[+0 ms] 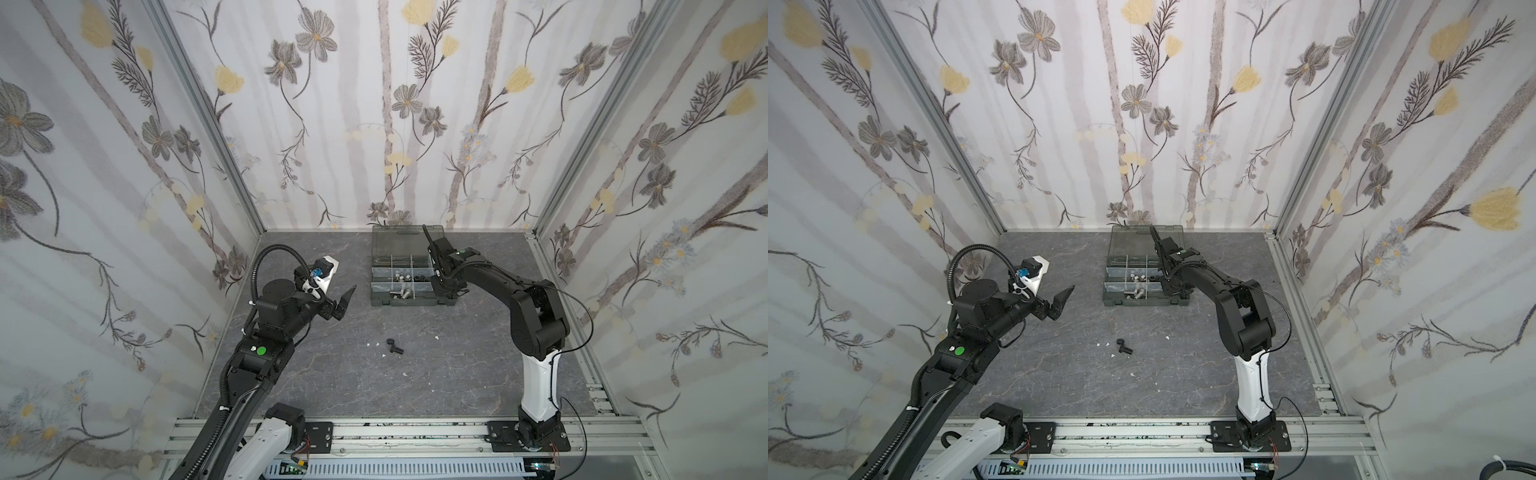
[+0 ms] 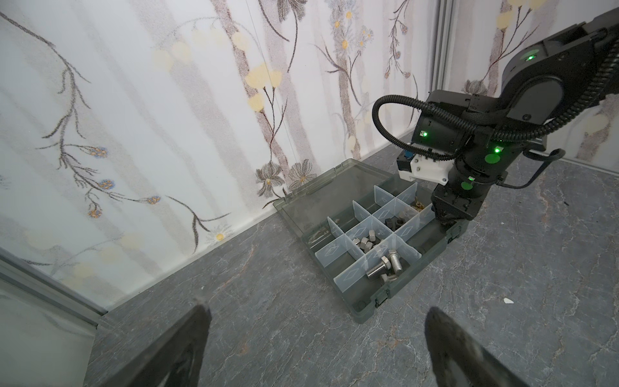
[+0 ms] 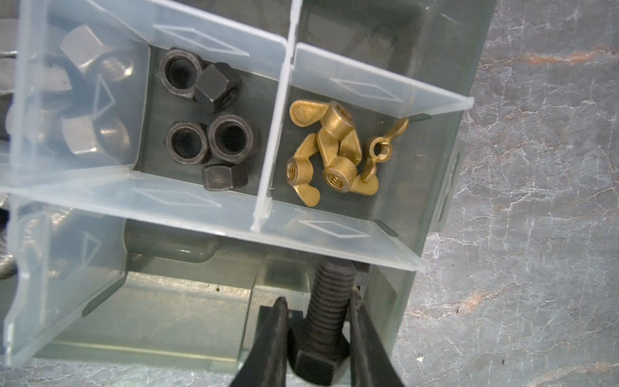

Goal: Sort the screws and nuts into containers
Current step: Place the screw into the container, then pick up the screw from the center of the table.

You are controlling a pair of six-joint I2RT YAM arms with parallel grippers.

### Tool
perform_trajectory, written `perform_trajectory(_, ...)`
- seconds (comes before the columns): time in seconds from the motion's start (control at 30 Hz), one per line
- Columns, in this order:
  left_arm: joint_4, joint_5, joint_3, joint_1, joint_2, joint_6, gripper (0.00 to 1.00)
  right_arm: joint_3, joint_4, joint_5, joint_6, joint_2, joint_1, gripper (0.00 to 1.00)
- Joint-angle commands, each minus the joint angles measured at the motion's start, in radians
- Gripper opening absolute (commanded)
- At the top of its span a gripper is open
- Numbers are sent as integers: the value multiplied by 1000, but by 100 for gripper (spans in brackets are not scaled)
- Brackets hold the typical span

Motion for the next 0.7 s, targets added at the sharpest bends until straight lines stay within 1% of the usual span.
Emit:
perform_trajectory(0.0,34,7,-1,2,-1,5,100,5,6,-4,-8,-12,0,31)
perform_trajectory(0.2,31,8,2,1,-8,5,100,6,-1,-15,-12,-16,0,37)
perform_trajectory(0.43,31,13,3,2,-19,5,100,15,-23,-27,-2,-68,15,37)
perform_trajectory(0.53,31,14,4,2,-20,4,100,1,-58,-23,26,-102,59,38)
perform_trajectory(0.67,29,16,5,2,-19,4,100,-50,-59,-57,111,-137,161,41)
